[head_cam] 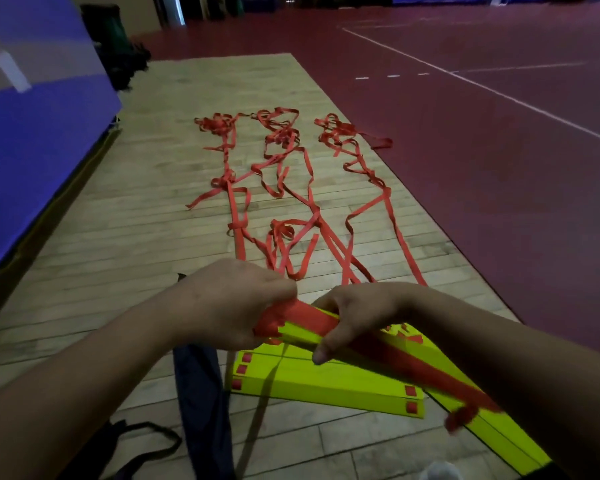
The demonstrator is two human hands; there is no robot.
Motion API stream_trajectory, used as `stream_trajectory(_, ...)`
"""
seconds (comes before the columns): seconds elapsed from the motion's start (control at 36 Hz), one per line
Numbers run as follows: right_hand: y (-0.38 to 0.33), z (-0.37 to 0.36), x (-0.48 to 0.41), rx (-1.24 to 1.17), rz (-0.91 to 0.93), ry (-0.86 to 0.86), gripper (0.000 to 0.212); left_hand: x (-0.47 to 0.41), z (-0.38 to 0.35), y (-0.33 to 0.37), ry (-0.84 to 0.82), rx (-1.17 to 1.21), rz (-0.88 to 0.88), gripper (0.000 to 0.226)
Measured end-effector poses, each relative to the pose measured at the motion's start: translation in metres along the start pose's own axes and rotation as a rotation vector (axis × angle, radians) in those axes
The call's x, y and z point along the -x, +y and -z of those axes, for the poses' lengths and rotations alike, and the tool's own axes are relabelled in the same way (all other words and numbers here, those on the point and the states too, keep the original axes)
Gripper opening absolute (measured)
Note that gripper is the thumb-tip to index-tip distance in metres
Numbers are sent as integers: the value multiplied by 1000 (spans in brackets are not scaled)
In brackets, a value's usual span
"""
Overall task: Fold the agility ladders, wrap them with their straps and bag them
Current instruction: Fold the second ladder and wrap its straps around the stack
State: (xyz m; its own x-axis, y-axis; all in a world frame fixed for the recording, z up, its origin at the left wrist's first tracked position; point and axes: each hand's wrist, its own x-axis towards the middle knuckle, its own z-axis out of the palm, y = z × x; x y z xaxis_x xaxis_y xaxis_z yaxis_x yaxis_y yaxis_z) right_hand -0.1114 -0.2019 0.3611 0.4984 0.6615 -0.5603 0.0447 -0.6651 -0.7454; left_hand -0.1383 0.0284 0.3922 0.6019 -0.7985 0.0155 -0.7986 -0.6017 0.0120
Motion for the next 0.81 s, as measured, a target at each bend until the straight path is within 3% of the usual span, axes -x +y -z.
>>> stream_trajectory(0.08,3,-11,-8,-247,0,-205,25,2,3,-1,70,-102,-103,36)
stream_trajectory(0.14,7,-17,-11,-286,22,-243,30,2,3,-3,82,-130,-131,37)
stream_trajectory(0.25,3,-18,-11,-282,103,-209,6,4,10,-7,66,-107,-100,48)
stream_trajectory(0.31,-1,-13,-10,-242,122,-180,6,8,23,-12,-74,110,35,71)
stream_trajectory(0.36,-2,-6,-7,-176,133,-177,8,15,35,-18,-193,486,176,84)
stream_trajectory(0.44,-4,2,-1,-109,129,-189,4,25,36,-32,-143,715,231,76)
stream_trajectory(0.56,-9,9,6,-153,158,-191,6,24,26,-41,-38,1004,274,96)
stream_trajectory(0.67,-16,10,11,-287,241,-178,6,28,23,-52,-42,1301,288,114)
stream_trajectory(0.72,-17,11,13,-350,271,-145,8,31,24,-55,-59,1287,295,96)
stream_trajectory(0.81,-16,15,15,-384,311,-79,7,31,24,-56,-110,1222,383,36)
